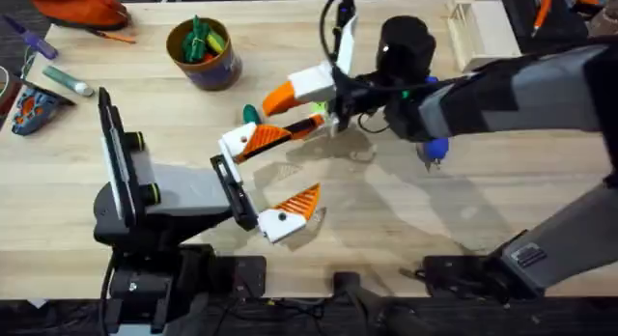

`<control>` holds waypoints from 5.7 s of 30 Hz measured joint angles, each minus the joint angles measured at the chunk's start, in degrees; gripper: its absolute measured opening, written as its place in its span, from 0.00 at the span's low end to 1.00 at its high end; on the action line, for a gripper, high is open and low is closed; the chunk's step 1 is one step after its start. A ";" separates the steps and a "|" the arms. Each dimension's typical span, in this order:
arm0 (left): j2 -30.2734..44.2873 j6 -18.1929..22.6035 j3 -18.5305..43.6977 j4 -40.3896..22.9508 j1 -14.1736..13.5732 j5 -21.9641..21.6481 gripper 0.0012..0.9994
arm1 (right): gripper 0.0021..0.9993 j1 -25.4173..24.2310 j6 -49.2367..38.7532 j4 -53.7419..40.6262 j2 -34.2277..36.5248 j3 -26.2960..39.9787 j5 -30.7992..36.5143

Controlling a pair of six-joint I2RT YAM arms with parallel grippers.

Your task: Pick up the gripper from the table and insert it into the empty holder that is missing its gripper. Then pick up a screw, insert it into the mounting hole, and use the screwdriver to tighten it. Finally, clean up the table by picking up the vegetable and placing it into the bucket.

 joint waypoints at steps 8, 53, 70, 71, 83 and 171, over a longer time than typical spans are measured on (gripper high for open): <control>-0.01 -0.02 0.00 0.00 0.00 0.00 0.99 | 0.99 -8.23 -17.74 -35.64 -9.99 4.11 0.65; 0.00 -0.01 0.00 0.00 0.00 0.00 0.99 | 0.89 6.09 -62.05 -124.86 5.86 52.81 81.48; -0.02 0.00 0.00 0.00 0.00 0.00 0.99 | 0.64 6.95 -56.92 -117.32 9.92 50.16 81.00; -0.02 -0.02 0.00 0.00 0.00 0.00 0.99 | 0.64 6.95 -56.73 -116.96 9.92 49.63 80.98; 0.00 0.00 0.00 0.00 0.00 0.00 0.99 | 0.53 6.95 -56.04 -112.77 9.92 46.19 78.84; -0.01 0.00 0.00 0.00 0.00 0.00 0.99 | 0.00 7.03 -56.21 -111.78 10.66 46.17 81.09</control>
